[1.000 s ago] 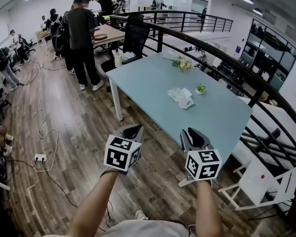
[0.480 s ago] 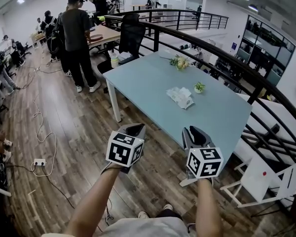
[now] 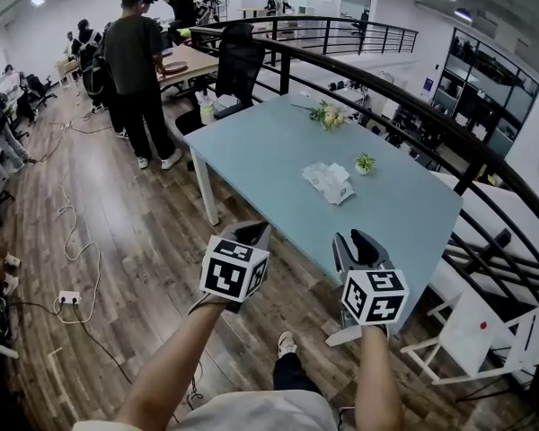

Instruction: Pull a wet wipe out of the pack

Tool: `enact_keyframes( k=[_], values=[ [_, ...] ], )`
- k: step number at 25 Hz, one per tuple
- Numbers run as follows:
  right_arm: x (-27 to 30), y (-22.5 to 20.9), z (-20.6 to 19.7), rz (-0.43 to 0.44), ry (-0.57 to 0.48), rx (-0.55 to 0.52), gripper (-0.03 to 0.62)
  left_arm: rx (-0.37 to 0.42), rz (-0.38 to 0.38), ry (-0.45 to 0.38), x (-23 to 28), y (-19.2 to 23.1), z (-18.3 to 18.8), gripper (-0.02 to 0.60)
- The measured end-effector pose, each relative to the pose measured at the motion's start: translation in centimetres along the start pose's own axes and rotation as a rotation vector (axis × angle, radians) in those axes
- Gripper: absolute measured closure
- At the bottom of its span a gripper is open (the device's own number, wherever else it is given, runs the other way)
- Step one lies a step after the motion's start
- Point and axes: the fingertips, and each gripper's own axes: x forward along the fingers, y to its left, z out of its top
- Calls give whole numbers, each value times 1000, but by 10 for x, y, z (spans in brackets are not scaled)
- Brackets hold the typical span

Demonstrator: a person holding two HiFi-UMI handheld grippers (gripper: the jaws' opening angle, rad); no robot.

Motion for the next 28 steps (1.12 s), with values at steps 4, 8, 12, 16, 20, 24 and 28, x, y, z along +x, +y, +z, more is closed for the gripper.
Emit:
enact_keyframes(
  k=[4, 8, 12, 16, 20, 24, 28],
  values=[
    [27, -18, 3, 6, -3, 0, 454, 8, 9, 0, 28, 10, 9, 585],
    [59, -39, 8, 11, 0, 0, 442, 5, 21, 6, 62, 26, 20, 585],
    [92, -64, 15, 15, 10, -1, 431, 7, 20, 10, 100, 37, 36, 584],
    [124, -95, 22, 13, 21, -13, 428, -8, 27, 23, 140, 48, 46, 584],
    [150, -124, 23, 4, 38, -2, 428, -16, 36, 34, 177, 57, 55, 584],
    [173, -143, 28, 5, 45, 3, 416, -21, 34, 32, 207, 61, 69, 584],
    [192, -161, 35, 9, 44, 4, 410, -9, 30, 31, 233, 62, 81, 584]
  ],
)
